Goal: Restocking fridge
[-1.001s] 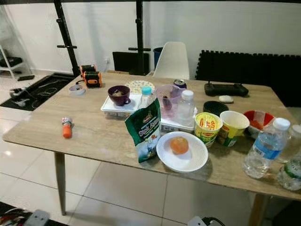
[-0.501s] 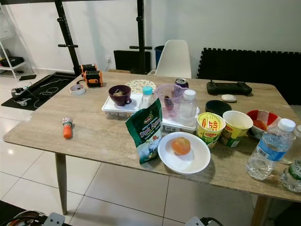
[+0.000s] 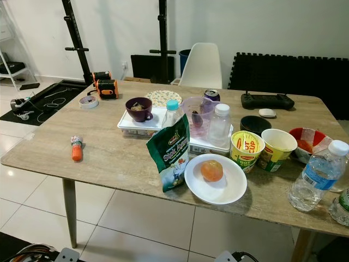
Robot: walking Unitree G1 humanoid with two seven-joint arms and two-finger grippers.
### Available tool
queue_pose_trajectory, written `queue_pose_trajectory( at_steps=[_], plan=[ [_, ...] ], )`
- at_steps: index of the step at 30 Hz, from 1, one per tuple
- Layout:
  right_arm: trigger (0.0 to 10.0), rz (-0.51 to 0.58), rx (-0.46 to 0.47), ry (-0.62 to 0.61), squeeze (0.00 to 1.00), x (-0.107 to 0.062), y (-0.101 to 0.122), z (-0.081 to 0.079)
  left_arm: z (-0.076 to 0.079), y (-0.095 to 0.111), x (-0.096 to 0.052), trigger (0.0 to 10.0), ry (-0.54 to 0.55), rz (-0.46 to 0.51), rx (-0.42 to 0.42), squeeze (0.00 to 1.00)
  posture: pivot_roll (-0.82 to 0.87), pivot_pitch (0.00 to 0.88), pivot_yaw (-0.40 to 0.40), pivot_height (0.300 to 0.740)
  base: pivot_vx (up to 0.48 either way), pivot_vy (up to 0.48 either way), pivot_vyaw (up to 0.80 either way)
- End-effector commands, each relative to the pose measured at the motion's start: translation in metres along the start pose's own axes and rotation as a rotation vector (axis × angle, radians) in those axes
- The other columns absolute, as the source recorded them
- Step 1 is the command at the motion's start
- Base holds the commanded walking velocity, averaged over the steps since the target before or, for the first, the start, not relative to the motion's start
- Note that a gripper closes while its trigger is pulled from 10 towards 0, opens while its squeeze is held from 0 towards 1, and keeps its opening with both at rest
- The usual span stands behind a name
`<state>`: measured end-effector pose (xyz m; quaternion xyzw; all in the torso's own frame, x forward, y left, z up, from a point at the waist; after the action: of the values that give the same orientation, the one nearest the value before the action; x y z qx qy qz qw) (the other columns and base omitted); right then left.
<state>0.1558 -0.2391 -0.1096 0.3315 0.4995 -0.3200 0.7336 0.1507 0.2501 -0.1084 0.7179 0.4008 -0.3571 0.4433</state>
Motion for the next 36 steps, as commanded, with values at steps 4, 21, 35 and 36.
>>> queue_pose_trajectory(
  at_steps=[4, 21, 35, 36],
  plan=[
    [10.0, 0.001, -0.014, -0.007, 0.0, 0.0, 0.002, 0.001, -0.003, -0.001, 0.0, 10.0, 0.028, -0.002, 0.008, 0.0, -0.08, 0.0, 0.02, 0.74, 0.0, 0.0, 0.0],
    [10.0, -0.002, -0.029, -0.012, 0.0, 0.0, 0.001, 0.003, 0.005, -0.007, -0.001, 10.0, 0.002, -0.017, 0.03, 0.0, -0.07, 0.0, 0.02, 0.74, -0.159, 0.0, 0.0],
    [10.0, -0.001, -0.031, -0.01, 0.0, 0.0, 0.002, 0.003, 0.011, -0.011, -0.002, 10.0, -0.019, -0.025, 0.041, 0.0, -0.08, 0.0, 0.018, 0.74, -0.302, 0.0, 0.0],
    [10.0, -0.002, -0.031, -0.01, 0.0, 0.0, 0.002, 0.003, 0.011, -0.011, -0.002, 10.0, -0.02, -0.025, 0.041, 0.0, -0.08, 0.0, 0.018, 0.74, -0.311, 0.0, 0.0]
  ],
)
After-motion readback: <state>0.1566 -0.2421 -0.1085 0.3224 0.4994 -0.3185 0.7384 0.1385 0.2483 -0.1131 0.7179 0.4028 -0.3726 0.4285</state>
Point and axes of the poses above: a point about 5 cm out from each wrist's last joint towards the gripper, its own x axis pointing out of the wrist towards the gripper, its own y axis along the axis of the wrist's last joint, z = x × y, the point moved 2 cm from there along x, pointing out of the wrist towards the gripper, and after that the axes turned 2 degrees about -x, right-handed, at the moved point
